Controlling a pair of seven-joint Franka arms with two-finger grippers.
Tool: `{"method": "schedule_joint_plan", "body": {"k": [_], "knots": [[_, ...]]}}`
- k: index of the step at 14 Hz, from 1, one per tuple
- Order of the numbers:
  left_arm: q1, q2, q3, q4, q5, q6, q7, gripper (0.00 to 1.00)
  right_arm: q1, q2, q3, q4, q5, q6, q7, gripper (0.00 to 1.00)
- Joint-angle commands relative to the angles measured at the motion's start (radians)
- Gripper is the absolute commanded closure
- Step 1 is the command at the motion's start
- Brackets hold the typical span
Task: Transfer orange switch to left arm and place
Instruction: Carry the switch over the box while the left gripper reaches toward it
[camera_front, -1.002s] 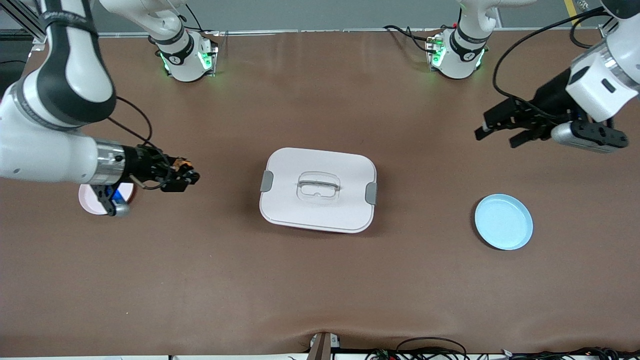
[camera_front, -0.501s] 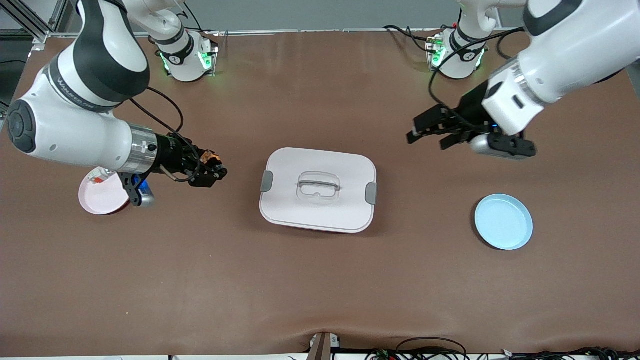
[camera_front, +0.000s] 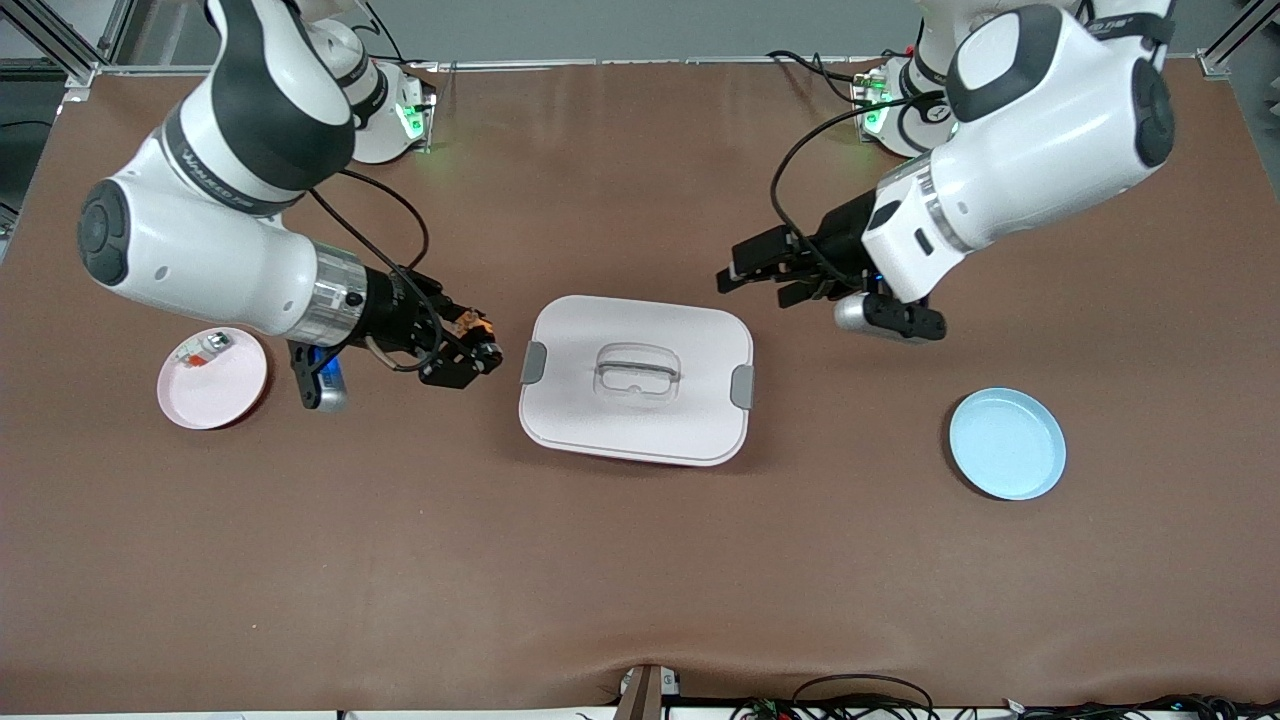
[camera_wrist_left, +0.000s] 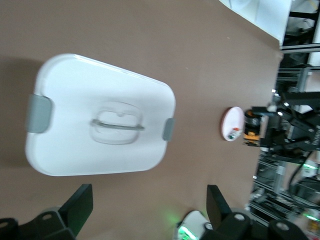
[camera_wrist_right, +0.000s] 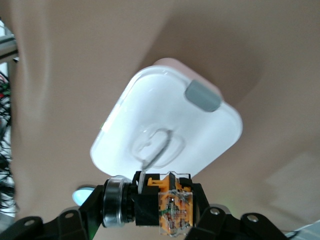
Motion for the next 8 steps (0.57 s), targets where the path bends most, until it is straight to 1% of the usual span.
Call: {"method": "schedule_joint_plan", "body": {"k": [1,4,8], "knots": [[-0.025,0.03,-0.005,0.017,-0.055,0.054,0.009,0.0,0.033,0.117,-0.011,0.174,0.018,-0.004,0.139,1.0],[-0.065,0.07,-0.005,0.051,-0.101,0.105,0.009,0.0,0.078,0.217,-0.013,0.317,0.016,0.011,0.295,1.0],[-0.122,0.118,-0.005,0.083,-0.101,0.184,0.008,0.0,0.142,0.243,-0.011,0.327,0.018,0.14,0.398,1.0]]}}
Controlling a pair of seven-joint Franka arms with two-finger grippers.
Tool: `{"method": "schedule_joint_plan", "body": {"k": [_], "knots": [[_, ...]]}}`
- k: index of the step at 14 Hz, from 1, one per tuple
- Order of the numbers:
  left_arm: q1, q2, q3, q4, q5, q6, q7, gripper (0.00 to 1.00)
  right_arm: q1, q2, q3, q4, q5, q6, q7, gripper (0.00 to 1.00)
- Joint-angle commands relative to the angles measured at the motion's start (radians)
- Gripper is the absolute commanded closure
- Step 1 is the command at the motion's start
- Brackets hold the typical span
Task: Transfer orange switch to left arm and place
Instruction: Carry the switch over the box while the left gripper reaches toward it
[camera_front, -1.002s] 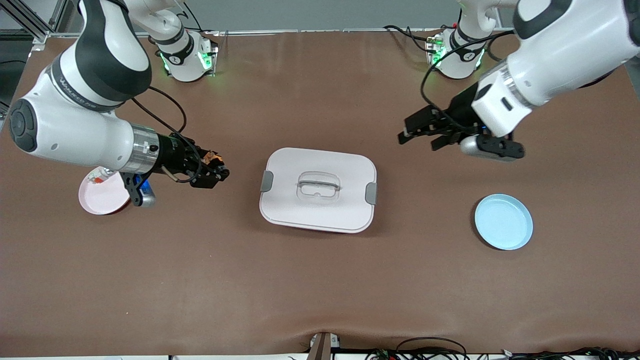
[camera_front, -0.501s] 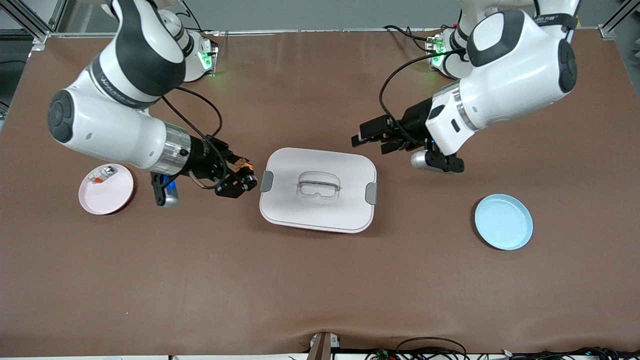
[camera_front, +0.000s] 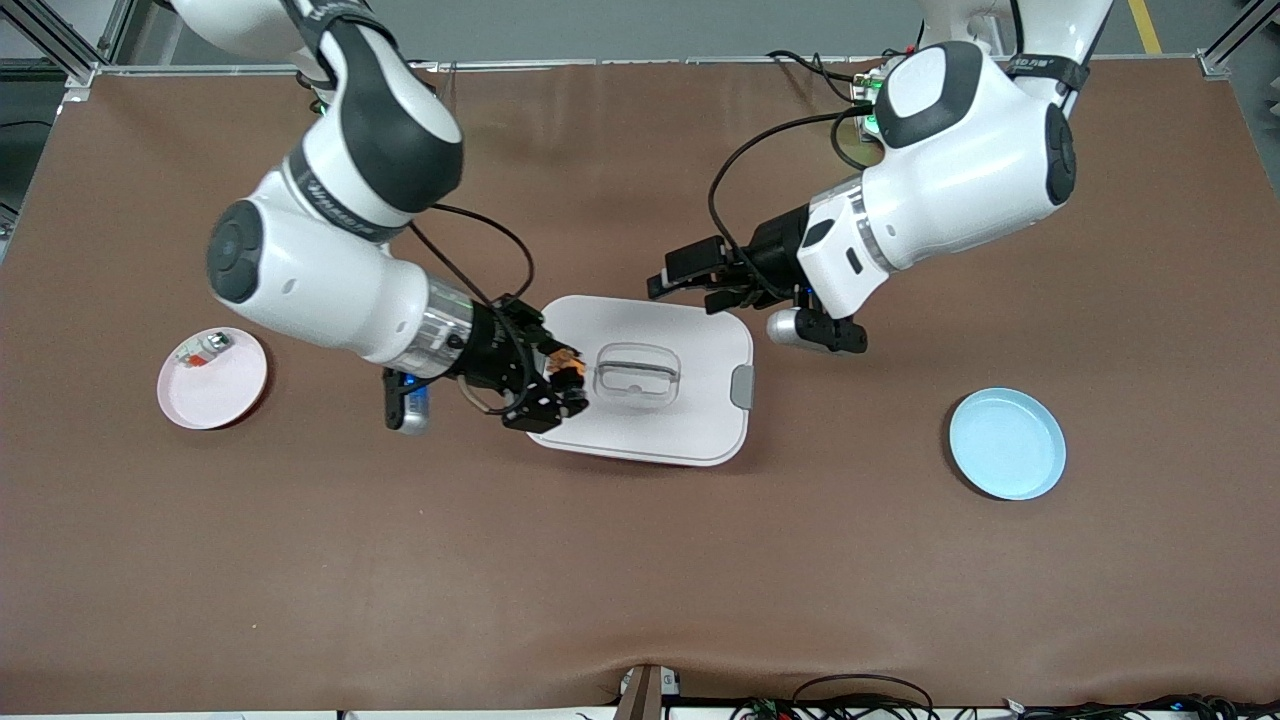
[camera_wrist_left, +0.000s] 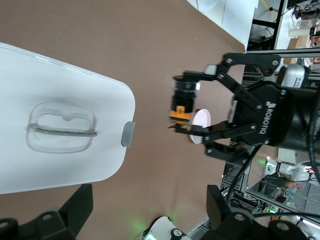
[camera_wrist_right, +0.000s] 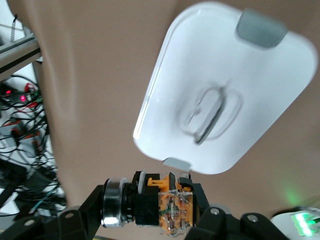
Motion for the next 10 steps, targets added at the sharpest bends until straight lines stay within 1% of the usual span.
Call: {"method": "schedule_joint_plan", "body": {"k": [1,3,7,10], "knots": [[-0.038,0.043,-0.001,0.037,-0.019,0.065,0.006,0.0,0.041,0.032,-0.011,0.051,0.015,0.035,0.073,1.0],[-0.04,0.077,-0.001,0.04,-0.019,0.09,0.033,0.0,0.07,0.033,-0.01,0.051,0.018,0.061,0.11,1.0],[-0.026,0.141,-0.001,0.074,-0.02,0.094,0.26,0.0,0.079,0.033,0.019,0.053,0.044,0.058,0.127,1.0],[-0.002,0.148,0.0,0.08,-0.026,0.094,0.332,0.0,0.081,0.032,0.028,0.059,0.057,0.059,0.142,1.0]]}}
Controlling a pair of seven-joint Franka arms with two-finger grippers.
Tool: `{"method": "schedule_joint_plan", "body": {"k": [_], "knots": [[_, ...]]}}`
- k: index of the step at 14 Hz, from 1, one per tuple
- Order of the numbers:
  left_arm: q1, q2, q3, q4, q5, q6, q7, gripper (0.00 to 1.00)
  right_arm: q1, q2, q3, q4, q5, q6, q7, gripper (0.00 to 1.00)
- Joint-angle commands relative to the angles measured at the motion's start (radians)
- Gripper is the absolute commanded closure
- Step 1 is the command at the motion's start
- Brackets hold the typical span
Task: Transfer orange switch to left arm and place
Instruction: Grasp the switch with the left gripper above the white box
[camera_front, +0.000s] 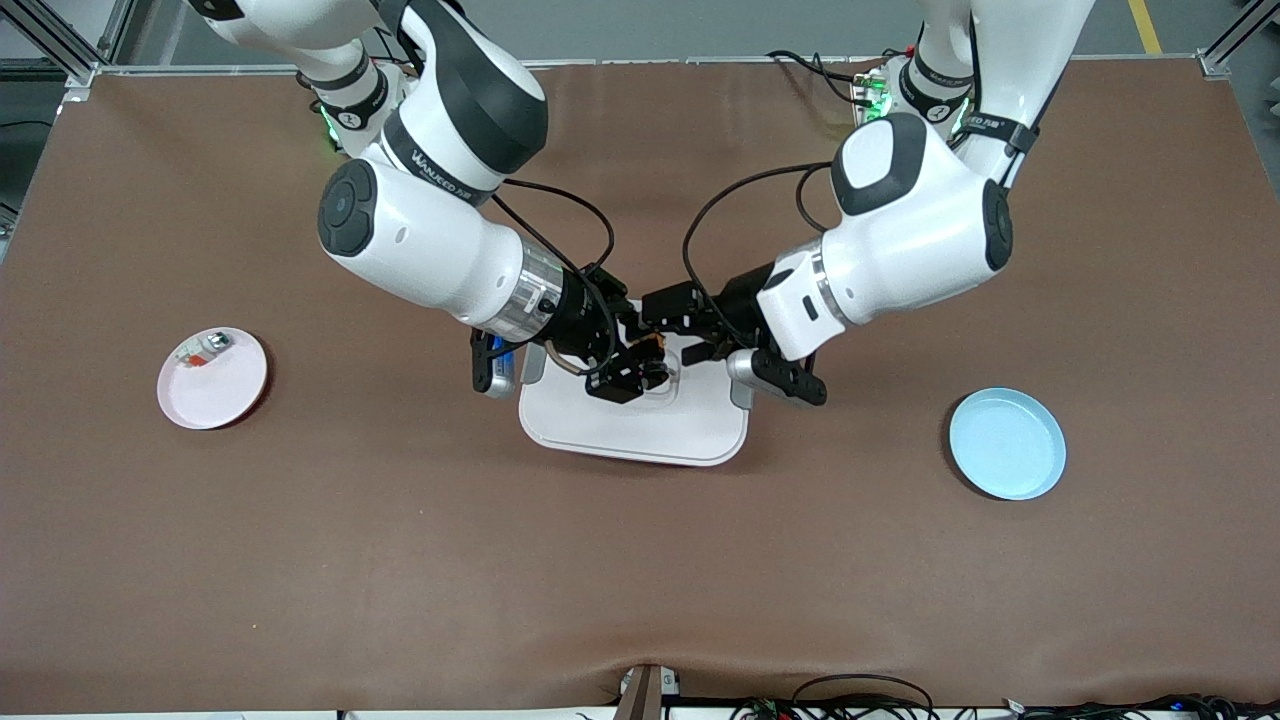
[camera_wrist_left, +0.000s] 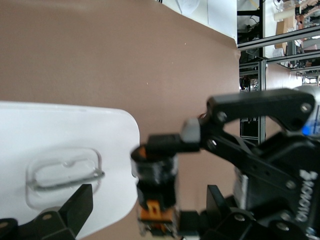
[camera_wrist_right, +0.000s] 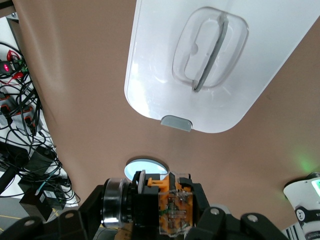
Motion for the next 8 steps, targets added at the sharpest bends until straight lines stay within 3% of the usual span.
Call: {"method": "schedule_joint_plan", "body": {"k": [1,8], "knots": [[0.017,0.012,-0.003,0.03,-0.038,0.0,0.062,0.0,-0.003,0.015,0.012,0.04,0.026,-0.005,0.033,1.0],[-0.012,0.014,-0.005,0.021,-0.103,0.076,0.057,0.0,-0.003,0.017,0.008,0.063,0.026,0.026,0.078,1.0]]}}
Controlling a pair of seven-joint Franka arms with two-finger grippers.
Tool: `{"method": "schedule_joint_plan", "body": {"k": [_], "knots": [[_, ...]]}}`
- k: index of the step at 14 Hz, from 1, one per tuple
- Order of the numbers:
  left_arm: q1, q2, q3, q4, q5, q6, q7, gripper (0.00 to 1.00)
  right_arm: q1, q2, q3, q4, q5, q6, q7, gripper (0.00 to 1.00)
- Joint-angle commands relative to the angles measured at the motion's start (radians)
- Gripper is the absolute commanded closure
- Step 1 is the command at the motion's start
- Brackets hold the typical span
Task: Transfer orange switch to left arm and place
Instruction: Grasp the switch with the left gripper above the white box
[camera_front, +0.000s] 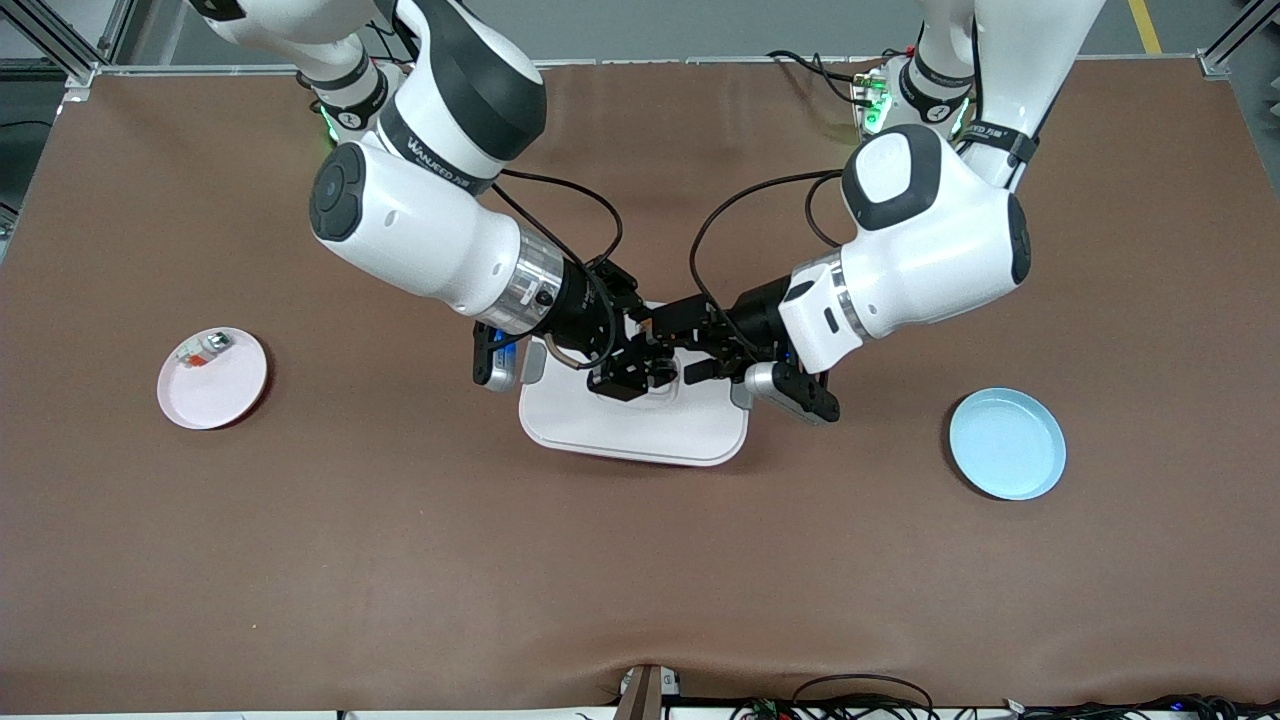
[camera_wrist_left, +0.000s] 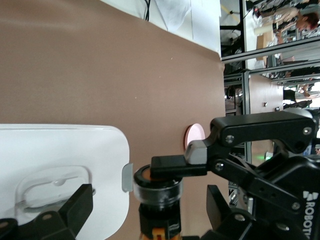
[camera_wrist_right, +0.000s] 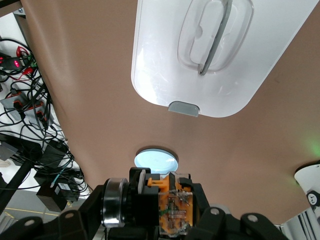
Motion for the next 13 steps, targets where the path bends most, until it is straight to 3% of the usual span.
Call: {"method": "schedule_joint_plan", "body": {"k": [1,8,9,10,11,13], "knots": [[-0.013,0.012,-0.004,0.007,-0.027,0.025,0.017,0.0,-0.003,0.016,0.004,0.039,0.015,0.003,0.021,1.0],[-0.01,0.011,-0.004,0.006,-0.015,0.025,0.029,0.0,-0.012,0.021,-0.004,0.049,0.012,0.021,0.018,1.0],[-0.008,0.011,-0.004,0.006,-0.015,0.025,0.029,0.07,-0.012,0.024,-0.004,0.049,0.012,0.024,0.017,1.0],[-0.008,0.011,-0.004,0.007,-0.012,0.025,0.031,0.27,-0.014,0.027,-0.005,0.049,0.011,0.026,0.017,1.0],[-0.01,0.011,-0.004,0.007,-0.011,0.025,0.042,0.36,-0.014,0.027,-0.005,0.049,0.011,0.026,0.017,1.0],[-0.014,0.011,-0.004,0.009,-0.012,0.025,0.055,0.64,-0.015,0.027,-0.005,0.049,0.011,0.026,0.017,1.0]]}}
